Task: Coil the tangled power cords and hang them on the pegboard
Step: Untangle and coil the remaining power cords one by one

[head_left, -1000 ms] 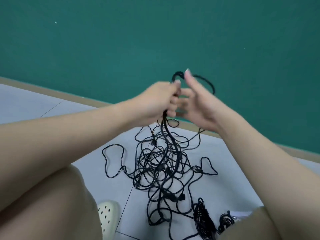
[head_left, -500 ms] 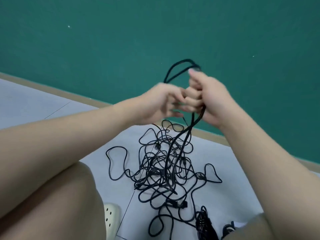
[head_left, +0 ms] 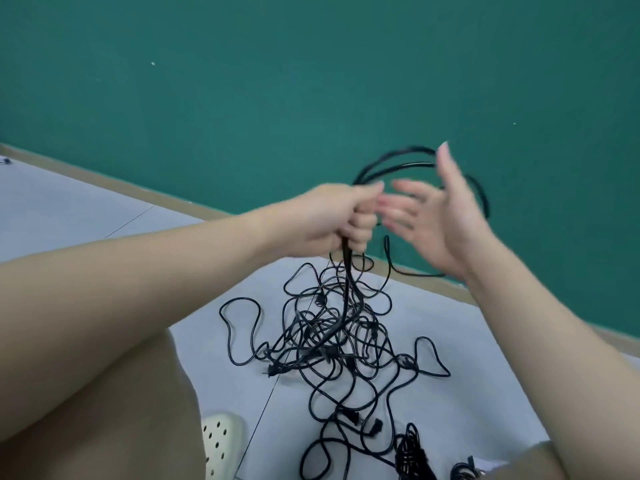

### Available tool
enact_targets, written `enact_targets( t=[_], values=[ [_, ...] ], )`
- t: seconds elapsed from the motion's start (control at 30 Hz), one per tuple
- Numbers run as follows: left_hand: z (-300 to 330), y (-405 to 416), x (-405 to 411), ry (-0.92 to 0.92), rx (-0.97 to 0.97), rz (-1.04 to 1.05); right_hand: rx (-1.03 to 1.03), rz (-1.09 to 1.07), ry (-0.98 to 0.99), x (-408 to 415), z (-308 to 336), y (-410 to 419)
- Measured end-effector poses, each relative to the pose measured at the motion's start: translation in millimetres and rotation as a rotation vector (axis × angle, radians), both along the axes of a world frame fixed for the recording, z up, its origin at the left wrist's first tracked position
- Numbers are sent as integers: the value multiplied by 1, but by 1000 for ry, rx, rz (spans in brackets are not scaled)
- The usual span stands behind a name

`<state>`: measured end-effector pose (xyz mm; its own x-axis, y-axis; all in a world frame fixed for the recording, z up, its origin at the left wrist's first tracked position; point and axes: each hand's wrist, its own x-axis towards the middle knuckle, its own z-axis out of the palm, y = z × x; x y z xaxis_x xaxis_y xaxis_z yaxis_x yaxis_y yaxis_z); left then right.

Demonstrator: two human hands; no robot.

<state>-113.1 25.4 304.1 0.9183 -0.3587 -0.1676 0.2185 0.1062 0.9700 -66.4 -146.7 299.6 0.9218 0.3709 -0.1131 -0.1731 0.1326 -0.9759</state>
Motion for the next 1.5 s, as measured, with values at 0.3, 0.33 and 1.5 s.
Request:
enact_targets(
  t=[0.3, 0.33, 1.5],
  values=[
    [39, 33, 18, 36, -535, 311, -368, 284, -205, -46, -59, 55],
    [38, 35, 19, 1, -505, 347, -281, 227, -151, -46, -51, 59],
    [25, 39, -4, -106, -89, 390, -93, 364, -113, -51, -8, 49]
  ],
)
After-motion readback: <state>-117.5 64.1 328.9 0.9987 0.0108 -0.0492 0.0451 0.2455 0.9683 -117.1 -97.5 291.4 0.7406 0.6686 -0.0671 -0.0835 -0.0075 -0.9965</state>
